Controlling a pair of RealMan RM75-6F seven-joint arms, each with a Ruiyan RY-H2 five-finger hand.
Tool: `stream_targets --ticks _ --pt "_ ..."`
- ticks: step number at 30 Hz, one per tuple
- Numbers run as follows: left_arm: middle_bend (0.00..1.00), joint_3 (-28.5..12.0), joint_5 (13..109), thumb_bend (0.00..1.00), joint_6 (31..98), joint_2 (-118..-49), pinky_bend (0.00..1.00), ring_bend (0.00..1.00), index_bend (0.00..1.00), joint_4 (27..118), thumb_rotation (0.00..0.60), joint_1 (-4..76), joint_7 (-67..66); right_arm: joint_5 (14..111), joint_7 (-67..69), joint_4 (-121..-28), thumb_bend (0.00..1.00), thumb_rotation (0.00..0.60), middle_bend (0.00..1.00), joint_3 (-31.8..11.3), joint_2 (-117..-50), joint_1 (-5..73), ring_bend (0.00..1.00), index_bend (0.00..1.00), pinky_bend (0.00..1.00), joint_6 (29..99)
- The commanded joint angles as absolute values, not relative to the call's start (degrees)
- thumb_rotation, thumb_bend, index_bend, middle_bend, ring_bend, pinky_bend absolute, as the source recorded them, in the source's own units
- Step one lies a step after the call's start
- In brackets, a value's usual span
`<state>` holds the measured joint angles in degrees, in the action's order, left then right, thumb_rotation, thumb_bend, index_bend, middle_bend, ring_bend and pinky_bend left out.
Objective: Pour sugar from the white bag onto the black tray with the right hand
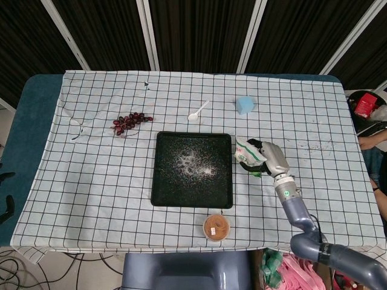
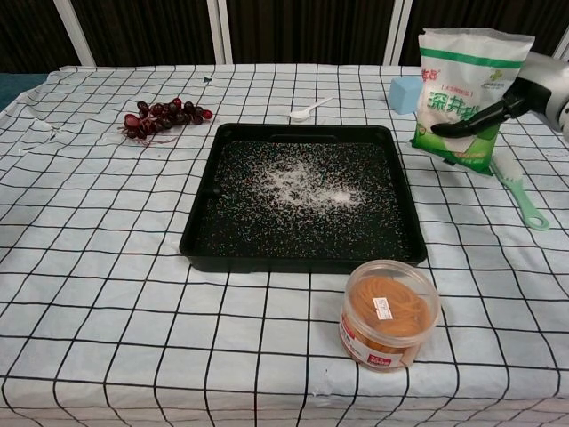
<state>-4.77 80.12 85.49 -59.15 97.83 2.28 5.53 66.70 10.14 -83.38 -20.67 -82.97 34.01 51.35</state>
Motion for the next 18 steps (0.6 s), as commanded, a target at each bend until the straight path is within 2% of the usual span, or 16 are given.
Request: stream_targets --ticks 1,6,16,18 --pt "0.04 -4.8 80.1 0.62 85.5 -59.1 0.0 0.0 0.22 97.9 0.6 2.3 5.6 57.2 -1.7 -94.7 0.34 0.6 0.42 -20.3 -71.6 38.2 0.52 0.48 0.51 42.5" --pt "0.04 -4.8 80.0 0.62 85.3 -59.0 0.0 0.0 0.22 98.0 0.6 2.3 5.7 49.3 -8.7 -97.8 0.34 0.6 0.43 -18.6 -66.3 43.1 0.52 0.49 0.52 37.9" --pt "0.04 -4.9 79.9 0.62 85.3 -59.0 0.0 0.0 0.22 98.1 0.6 2.3 6.0 36.3 -16.4 -99.5 0.35 0.6 0.44 -13.8 -61.9 52.7 0.53 0.5 0.53 34.2" --pt "0.04 -4.8 79.9 0.62 85.1 -59.0 0.0 0.0 0.22 98.1 0.6 2.4 5.9 32.6 -17.7 -99.9 0.35 0.6 0.44 -12.3 -60.8 55.9 0.53 0.5 0.53 31.5"
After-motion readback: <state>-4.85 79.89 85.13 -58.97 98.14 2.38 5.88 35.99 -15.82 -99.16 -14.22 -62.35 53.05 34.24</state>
